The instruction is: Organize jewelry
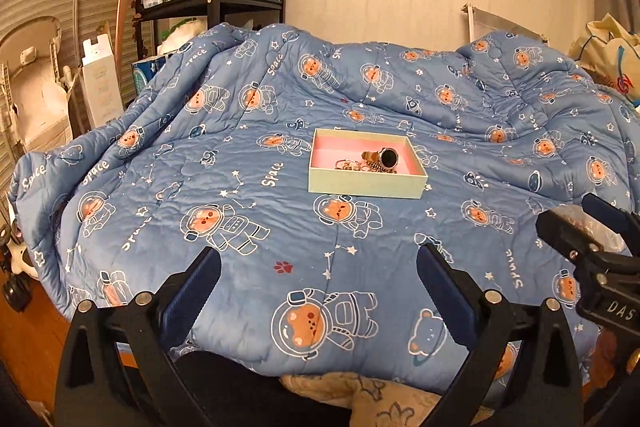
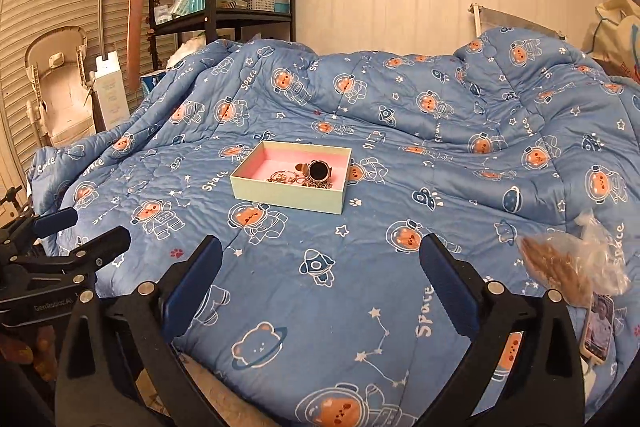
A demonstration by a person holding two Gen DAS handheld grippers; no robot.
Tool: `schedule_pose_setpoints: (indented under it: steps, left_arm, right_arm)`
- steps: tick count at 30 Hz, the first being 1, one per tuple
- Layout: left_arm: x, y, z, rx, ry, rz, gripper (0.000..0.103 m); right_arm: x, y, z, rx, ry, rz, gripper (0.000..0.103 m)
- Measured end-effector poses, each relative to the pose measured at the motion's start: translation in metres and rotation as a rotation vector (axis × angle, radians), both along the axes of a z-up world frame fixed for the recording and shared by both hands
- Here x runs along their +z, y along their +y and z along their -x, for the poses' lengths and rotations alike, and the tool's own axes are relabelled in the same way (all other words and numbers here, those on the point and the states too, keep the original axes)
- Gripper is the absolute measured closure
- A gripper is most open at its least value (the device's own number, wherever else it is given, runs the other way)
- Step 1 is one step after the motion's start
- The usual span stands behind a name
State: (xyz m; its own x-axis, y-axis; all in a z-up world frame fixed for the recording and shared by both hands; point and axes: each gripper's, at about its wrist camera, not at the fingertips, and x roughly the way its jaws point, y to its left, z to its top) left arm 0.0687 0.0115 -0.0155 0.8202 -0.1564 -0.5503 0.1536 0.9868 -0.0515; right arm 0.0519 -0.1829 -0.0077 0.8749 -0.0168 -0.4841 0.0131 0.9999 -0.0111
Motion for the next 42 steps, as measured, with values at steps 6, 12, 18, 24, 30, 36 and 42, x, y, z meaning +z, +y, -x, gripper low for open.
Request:
schedule_pose_setpoints:
  steps: [6, 12, 18, 24, 30, 36, 42]
  left_arm:
    - [0.011, -0.007, 0.033, 0.022, -0.018, 0.036, 0.007]
    - [0.014, -0.021, 0.057, 0.051, -0.090, -0.024, 0.007]
    - [0.015, -0.022, 0.060, 0.062, -0.105, -0.035, 0.007]
    - [0.014, -0.020, 0.060, 0.066, -0.101, -0.026, 0.007]
    - [0.012, -0.015, 0.058, 0.069, -0.084, -0.011, 0.007]
    - [0.012, -0.013, 0.057, 0.074, -0.076, 0.000, 0.007]
    - [0.010, -0.012, 0.056, 0.077, -0.062, 0.003, 0.007]
  right_arm:
    - [0.009, -0.006, 0.038, -0.032, -0.020, -0.025, 0.006]
    - [0.011, -0.005, 0.056, -0.031, -0.056, -0.005, 0.006]
    - [0.013, -0.010, 0.058, -0.042, -0.061, -0.017, 0.006]
    - [0.012, -0.010, 0.057, -0.047, -0.057, -0.014, 0.006]
    - [0.010, -0.008, 0.056, -0.048, -0.048, -0.014, 0.006]
    - [0.010, -0.008, 0.056, -0.045, -0.047, -0.013, 0.006]
    - [0.009, -0.007, 0.056, -0.046, -0.049, -0.013, 0.006]
